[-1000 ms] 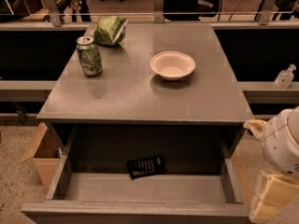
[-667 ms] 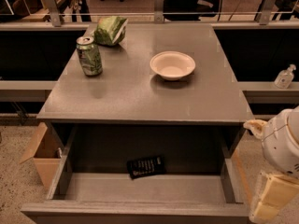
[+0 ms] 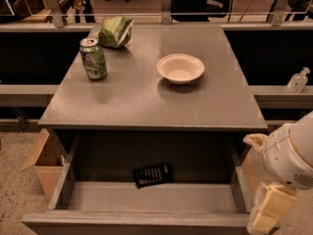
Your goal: Pick rxbar chocolate from top drawer and place on counter
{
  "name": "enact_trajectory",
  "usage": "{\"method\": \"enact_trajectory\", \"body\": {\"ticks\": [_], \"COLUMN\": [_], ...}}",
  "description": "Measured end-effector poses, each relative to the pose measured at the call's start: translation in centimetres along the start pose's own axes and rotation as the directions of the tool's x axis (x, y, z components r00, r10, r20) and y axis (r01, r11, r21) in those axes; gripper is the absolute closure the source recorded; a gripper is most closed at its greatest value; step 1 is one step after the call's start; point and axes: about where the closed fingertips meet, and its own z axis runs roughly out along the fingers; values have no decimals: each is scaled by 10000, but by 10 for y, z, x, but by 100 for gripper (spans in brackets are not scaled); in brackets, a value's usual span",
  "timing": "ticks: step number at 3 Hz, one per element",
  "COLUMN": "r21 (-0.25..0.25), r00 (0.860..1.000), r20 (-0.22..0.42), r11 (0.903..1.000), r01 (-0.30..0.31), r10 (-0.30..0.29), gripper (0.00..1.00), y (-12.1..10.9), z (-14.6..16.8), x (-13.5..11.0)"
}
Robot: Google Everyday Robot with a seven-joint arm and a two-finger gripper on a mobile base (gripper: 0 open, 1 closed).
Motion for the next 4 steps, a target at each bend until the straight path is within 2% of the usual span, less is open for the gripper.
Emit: {"method": "enact_trajectory", "body": {"ticks": [1,2,3,4], "r21": [-505,-940,-1087,-1087], "r00": [9997,9969,9909,9909], "r20": [216,766,1326,1326], "r11": [9987,9955,9940,9940], "r01": [-76,-103,-77,-77], "r10": [87,175,222,222], "gripper": [0,0,0,0], "y": [-2,-7,-11,-11], "z": [25,55,83,83], "x": [-7,-19,-30,-30]}}
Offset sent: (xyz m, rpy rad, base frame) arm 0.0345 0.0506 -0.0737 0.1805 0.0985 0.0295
